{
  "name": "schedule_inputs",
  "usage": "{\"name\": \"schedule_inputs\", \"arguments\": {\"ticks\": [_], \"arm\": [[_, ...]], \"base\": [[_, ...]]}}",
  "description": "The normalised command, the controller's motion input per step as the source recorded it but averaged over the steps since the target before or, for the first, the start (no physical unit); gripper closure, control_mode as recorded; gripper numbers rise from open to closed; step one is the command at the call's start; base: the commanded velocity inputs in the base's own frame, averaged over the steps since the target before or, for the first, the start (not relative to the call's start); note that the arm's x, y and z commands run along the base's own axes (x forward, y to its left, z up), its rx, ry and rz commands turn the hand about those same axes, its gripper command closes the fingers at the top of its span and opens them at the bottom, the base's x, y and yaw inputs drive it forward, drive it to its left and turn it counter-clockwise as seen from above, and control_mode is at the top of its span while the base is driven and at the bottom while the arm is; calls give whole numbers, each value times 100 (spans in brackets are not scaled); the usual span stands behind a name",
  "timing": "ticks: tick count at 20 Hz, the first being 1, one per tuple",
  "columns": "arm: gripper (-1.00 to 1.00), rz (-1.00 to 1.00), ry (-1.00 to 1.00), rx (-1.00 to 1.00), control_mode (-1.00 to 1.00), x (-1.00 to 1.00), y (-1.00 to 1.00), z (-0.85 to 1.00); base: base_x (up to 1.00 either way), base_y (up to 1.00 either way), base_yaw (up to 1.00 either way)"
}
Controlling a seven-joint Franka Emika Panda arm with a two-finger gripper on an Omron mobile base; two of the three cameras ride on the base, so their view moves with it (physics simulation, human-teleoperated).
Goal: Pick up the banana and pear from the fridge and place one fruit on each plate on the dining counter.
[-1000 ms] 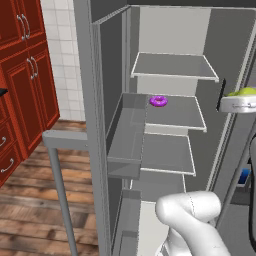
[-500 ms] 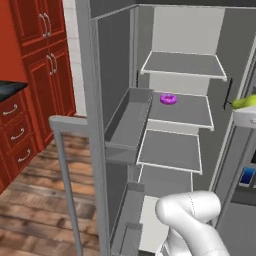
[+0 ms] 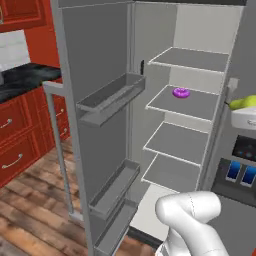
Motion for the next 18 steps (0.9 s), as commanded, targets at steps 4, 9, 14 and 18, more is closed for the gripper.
{"name": "schedule_inputs", "arguments": {"ticks": [4,9,14,18], "arm": [[100,0,0,0,100,0,0,0],[100,0,0,0,100,0,0,0],[100,0,0,0,100,0,0,0],[100,0,0,0,100,0,0,0]], "base": [[-68,-78,42],[-85,-65,38],[-100,-33,36],[-100,-14,33]]}}
